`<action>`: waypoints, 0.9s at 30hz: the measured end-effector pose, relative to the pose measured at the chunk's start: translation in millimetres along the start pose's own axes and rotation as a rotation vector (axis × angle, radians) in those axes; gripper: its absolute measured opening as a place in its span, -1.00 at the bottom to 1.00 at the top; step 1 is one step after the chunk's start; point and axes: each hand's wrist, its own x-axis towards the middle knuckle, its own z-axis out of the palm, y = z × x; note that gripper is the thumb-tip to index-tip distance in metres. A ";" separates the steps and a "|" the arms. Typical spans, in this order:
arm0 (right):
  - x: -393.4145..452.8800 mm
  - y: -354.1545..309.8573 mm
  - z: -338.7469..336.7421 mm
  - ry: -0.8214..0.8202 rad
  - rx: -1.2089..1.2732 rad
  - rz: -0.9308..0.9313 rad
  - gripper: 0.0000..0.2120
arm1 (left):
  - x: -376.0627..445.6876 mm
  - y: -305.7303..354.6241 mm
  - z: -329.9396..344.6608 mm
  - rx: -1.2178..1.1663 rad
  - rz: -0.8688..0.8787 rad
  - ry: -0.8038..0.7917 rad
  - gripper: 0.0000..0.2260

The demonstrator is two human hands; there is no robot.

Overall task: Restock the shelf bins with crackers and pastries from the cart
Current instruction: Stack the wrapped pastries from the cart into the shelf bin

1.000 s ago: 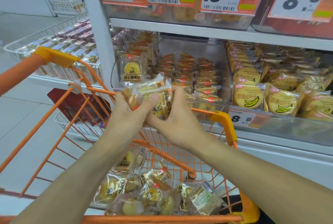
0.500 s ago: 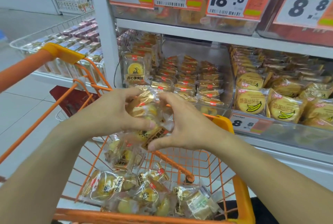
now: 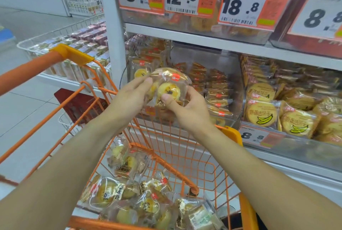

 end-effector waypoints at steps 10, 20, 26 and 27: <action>37.2 -10.4 -13.5 -0.051 -0.395 -0.066 -0.42 | 25.5 -6.0 20.0 0.563 0.337 -0.050 -0.56; 107.3 4.9 -18.9 0.268 -0.239 0.119 -0.53 | 44.6 -57.1 9.8 1.009 0.332 0.106 -0.42; 163.5 0.6 -3.4 0.279 -0.405 0.136 -0.36 | 45.8 -60.6 14.6 1.011 0.337 0.158 -0.36; 170.0 4.2 -1.9 0.274 -0.442 0.102 -0.33 | 46.0 -60.2 15.0 1.010 0.335 0.160 -0.36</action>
